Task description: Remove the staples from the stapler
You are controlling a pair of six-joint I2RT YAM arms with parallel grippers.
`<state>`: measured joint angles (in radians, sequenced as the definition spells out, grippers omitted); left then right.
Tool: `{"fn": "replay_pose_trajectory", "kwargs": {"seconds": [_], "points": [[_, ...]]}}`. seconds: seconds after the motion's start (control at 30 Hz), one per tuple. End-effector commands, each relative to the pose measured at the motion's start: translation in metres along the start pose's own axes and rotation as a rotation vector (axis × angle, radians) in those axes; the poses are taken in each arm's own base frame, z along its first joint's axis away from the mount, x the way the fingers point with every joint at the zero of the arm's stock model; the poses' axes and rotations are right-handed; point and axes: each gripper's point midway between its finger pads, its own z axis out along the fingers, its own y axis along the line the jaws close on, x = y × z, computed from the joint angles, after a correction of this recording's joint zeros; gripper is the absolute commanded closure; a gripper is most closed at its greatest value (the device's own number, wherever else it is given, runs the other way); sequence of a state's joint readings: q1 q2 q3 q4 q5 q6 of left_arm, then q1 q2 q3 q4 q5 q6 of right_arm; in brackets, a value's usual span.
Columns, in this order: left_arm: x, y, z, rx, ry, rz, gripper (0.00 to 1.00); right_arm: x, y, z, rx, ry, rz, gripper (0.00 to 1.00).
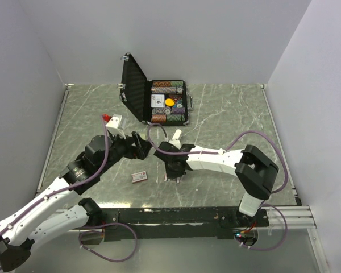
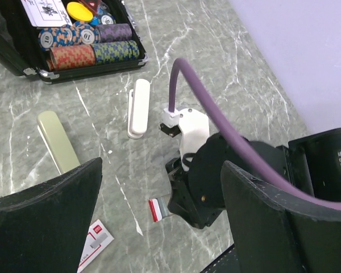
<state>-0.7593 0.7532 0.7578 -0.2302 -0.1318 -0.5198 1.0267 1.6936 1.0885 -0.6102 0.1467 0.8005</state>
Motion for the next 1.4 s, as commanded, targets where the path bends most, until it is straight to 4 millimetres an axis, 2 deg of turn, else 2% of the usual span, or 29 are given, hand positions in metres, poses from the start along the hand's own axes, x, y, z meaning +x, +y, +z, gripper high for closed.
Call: {"fn": "replay_pose_trajectory", "kwargs": {"seconds": [0.0,0.2,0.57,1.17,1.37], "points": [[-0.015,-0.008,-0.006,0.02,-0.031,-0.001,0.11,-0.004,0.002,-0.009,0.034,-0.03,0.067,0.82],[-0.007,-0.001,-0.004,-0.006,-0.009,0.007,0.11,-0.003,-0.002,-0.008,0.041,-0.052,0.116,0.82],[0.003,-0.001,-0.001,0.003,0.019,0.001,0.1,-0.002,-0.009,-0.003,0.082,-0.056,0.143,0.79],[0.003,-0.002,-0.004,0.002,0.018,0.002,0.09,-0.005,-0.003,0.002,0.089,-0.042,0.123,0.7],[0.003,-0.002,-0.004,0.002,0.014,0.005,0.09,-0.015,-0.005,-0.008,0.089,-0.092,0.125,0.68]]}}
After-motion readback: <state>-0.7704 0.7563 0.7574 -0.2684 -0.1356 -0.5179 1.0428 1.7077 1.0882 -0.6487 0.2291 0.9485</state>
